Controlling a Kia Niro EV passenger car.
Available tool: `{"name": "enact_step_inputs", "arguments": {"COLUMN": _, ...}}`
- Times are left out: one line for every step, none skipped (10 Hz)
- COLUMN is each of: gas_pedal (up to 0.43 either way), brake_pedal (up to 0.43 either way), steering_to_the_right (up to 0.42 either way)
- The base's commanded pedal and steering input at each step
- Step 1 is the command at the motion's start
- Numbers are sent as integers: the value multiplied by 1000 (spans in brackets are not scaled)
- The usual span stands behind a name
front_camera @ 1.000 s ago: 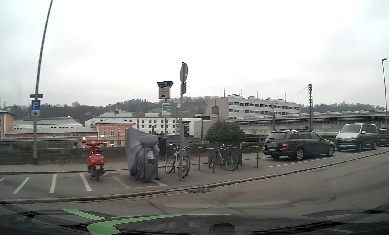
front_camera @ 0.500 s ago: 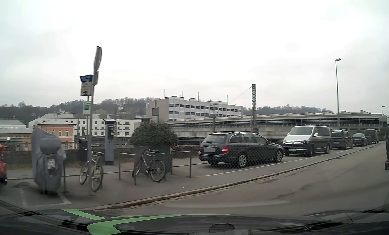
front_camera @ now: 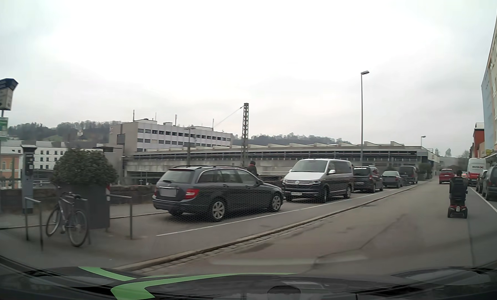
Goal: Follow the waypoints while adhering to traffic rules and regulations
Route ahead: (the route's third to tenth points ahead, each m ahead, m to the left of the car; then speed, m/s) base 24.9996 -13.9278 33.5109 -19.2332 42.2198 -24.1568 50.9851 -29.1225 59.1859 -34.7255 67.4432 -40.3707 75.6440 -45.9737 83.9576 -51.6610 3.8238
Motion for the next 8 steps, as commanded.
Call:
{"name": "enact_step_inputs", "arguments": {"gas_pedal": 28, "brake_pedal": 0, "steering_to_the_right": 520}}
{"name": "enact_step_inputs", "arguments": {"gas_pedal": 20, "brake_pedal": 0, "steering_to_the_right": 511}}
{"name": "enact_step_inputs", "arguments": {"gas_pedal": 20, "brake_pedal": 0, "steering_to_the_right": 496}}
{"name": "enact_step_inputs", "arguments": {"gas_pedal": 20, "brake_pedal": 0, "steering_to_the_right": 481}}
{"name": "enact_step_inputs", "arguments": {"gas_pedal": 20, "brake_pedal": 0, "steering_to_the_right": 464}}
{"name": "enact_step_inputs", "arguments": {"gas_pedal": 20, "brake_pedal": 0, "steering_to_the_right": 448}}
{"name": "enact_step_inputs", "arguments": {"gas_pedal": 20, "brake_pedal": 0, "steering_to_the_right": 427}}
{"name": "enact_step_inputs", "arguments": {"gas_pedal": 20, "brake_pedal": 0, "steering_to_the_right": 410}}
